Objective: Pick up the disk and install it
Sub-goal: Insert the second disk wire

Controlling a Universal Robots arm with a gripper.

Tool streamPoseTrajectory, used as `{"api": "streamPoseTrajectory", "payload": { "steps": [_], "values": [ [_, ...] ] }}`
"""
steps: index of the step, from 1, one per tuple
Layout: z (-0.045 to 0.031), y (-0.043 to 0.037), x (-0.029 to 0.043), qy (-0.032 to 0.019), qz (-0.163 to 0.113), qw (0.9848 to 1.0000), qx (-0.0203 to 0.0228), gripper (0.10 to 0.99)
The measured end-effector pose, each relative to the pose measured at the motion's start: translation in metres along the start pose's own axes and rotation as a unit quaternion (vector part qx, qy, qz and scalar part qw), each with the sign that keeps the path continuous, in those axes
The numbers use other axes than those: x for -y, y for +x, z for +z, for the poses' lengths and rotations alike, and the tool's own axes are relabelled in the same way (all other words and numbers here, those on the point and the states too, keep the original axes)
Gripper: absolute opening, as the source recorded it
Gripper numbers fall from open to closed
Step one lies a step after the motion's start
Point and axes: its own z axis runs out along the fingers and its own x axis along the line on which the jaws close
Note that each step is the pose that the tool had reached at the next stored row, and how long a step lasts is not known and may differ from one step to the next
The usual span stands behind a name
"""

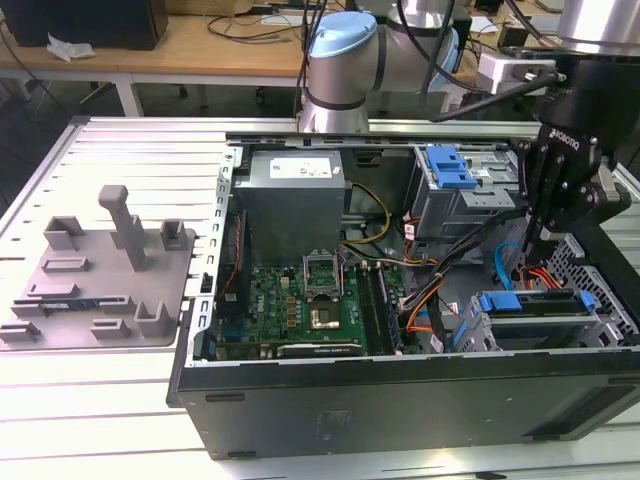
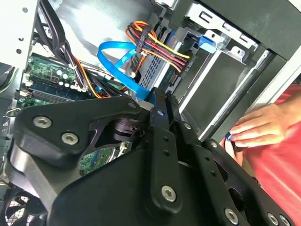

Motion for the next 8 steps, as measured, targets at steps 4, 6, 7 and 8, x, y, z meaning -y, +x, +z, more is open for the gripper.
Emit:
{"api": "streamPoseTrajectory", "payload": {
  "steps": [4, 6, 7, 8],
  "values": [
    [-0.0005, 0.0064, 0.0009, -0.0005, 0.000, 1.0000, 0.0093, 0.161],
    [0.0002, 0.0105, 0.0018, -0.0011, 0.000, 0.9998, 0.0201, 0.161],
    [0.0005, 0.0117, 0.0021, -0.0014, 0.001, 0.9997, 0.0252, 0.161],
    [0.0008, 0.0129, 0.0023, -0.0017, 0.001, 0.9995, 0.0307, 0.161]
  ]
}}
